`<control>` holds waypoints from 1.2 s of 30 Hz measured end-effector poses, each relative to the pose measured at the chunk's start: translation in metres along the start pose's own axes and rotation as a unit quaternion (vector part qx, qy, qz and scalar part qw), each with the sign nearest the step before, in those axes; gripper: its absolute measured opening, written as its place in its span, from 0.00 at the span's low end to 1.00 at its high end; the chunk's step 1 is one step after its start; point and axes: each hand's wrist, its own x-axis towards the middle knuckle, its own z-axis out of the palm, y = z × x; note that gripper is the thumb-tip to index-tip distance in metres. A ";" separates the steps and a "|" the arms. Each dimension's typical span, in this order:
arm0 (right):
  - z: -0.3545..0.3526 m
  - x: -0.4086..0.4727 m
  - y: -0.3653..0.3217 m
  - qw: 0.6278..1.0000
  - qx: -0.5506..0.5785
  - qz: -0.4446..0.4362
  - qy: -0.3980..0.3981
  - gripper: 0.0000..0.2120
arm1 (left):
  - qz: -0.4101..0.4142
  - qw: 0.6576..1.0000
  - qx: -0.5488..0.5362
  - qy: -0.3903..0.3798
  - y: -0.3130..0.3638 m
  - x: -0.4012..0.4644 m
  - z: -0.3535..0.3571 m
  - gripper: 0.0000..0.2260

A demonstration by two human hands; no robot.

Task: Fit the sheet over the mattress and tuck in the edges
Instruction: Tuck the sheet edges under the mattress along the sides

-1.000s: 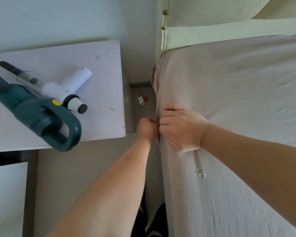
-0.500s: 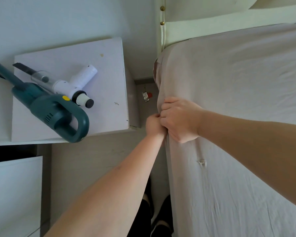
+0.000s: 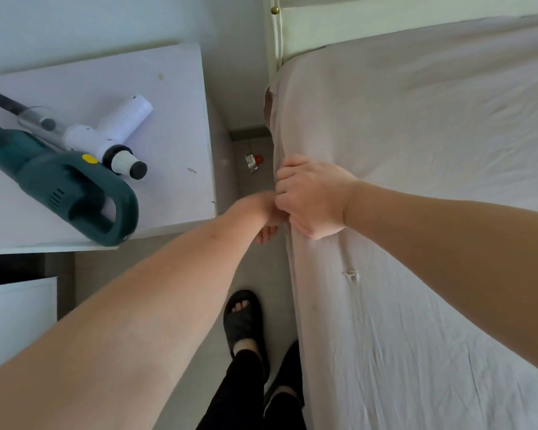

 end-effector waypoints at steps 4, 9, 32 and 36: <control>0.001 0.001 -0.007 0.999 -0.025 0.018 0.015 0.16 | 0.034 0.996 0.042 0.078 -0.012 -0.010 -0.004 0.16; -0.008 -0.010 -0.035 0.987 -0.062 0.141 0.040 0.20 | 0.103 0.973 -0.102 0.177 -0.040 -0.037 0.022 0.16; -0.134 -0.134 -0.334 0.915 0.142 0.377 0.034 0.22 | 0.204 0.959 -0.141 0.135 -0.178 -0.306 0.126 0.10; -0.161 -0.176 -0.387 0.905 0.171 0.387 0.050 0.19 | 0.199 0.966 -0.121 0.109 -0.197 -0.369 0.151 0.09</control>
